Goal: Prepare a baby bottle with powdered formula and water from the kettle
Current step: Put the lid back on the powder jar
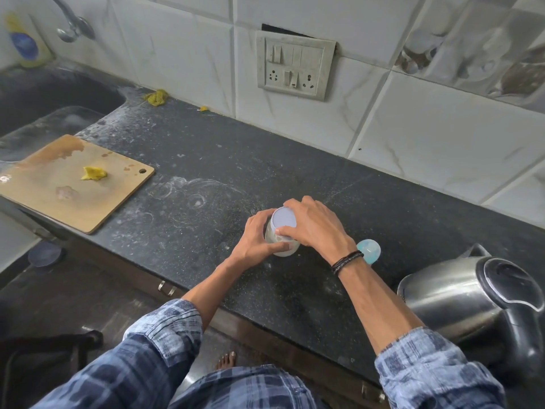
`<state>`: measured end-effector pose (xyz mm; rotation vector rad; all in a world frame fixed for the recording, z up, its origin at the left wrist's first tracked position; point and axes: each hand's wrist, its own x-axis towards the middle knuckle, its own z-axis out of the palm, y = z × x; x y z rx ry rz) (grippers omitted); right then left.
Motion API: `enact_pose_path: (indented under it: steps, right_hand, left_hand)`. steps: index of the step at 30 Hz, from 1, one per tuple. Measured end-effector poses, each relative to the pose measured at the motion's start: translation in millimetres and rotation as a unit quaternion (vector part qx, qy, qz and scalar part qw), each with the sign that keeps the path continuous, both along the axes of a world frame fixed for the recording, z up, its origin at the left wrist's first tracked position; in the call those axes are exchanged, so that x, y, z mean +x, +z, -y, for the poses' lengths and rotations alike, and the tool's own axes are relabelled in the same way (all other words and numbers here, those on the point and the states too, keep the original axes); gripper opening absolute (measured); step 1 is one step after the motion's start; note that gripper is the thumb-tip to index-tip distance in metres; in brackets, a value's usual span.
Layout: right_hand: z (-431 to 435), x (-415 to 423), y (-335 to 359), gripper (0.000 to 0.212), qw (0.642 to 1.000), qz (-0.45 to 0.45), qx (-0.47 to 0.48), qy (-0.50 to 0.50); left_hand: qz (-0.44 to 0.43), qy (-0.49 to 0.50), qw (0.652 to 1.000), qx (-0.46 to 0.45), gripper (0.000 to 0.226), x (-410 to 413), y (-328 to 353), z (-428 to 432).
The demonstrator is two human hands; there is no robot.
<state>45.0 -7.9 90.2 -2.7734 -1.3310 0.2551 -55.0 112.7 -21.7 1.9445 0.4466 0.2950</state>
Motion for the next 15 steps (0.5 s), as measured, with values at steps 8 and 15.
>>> enact_pose_path:
  steps: [8, 15]
  right_hand:
    - [-2.4, -6.7, 2.1, 0.075, 1.0, 0.003, -0.006, 0.008]
    - [-4.6, -7.6, 6.9, 0.08, 0.999, 0.043, 0.009, -0.012]
  left_hand:
    - [0.002, -0.001, 1.0, -0.009, 0.076, -0.1, -1.4, -0.5]
    - [-0.001, -0.001, 1.0, -0.01, 0.075, -0.2, -0.1, -0.3]
